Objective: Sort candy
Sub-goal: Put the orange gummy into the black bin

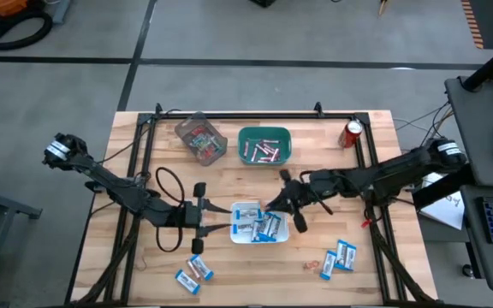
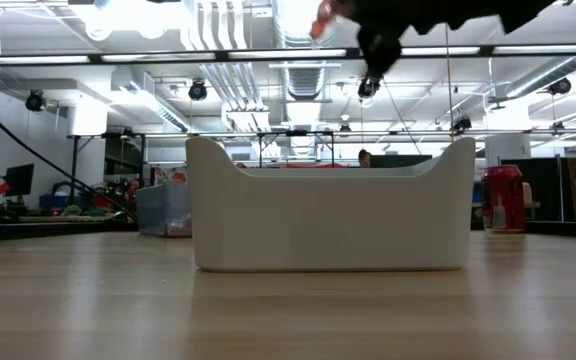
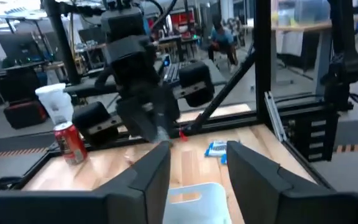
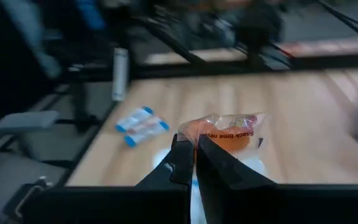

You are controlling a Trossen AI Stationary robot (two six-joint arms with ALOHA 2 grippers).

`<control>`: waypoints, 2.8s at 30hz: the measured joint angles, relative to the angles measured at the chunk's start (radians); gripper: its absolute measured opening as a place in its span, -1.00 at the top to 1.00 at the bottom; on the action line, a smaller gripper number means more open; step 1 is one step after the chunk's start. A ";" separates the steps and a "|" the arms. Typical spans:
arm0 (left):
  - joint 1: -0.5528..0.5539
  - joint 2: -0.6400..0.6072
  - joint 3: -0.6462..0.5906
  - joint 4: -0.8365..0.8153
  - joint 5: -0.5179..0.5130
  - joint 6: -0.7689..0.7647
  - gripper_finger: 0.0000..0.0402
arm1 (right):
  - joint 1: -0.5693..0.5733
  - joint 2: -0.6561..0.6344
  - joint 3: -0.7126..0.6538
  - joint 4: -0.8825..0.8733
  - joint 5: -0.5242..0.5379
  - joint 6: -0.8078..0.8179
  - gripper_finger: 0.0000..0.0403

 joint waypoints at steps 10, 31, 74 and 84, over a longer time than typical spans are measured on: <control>0.014 0.124 -0.079 0.283 0.000 0.008 0.01 | 0.000 0.199 0.024 0.275 -0.171 -0.085 0.96; 0.119 0.373 -0.081 0.557 0.112 -0.006 -0.04 | 0.000 0.230 0.040 0.291 -0.221 -0.085 0.96; 0.146 -0.110 -0.080 -0.309 -0.224 0.046 1.00 | -0.003 0.171 0.041 0.117 0.229 0.145 0.21; 0.532 -0.250 -0.080 -0.822 -0.280 -0.175 1.00 | -0.003 0.168 0.041 0.092 0.252 0.158 0.16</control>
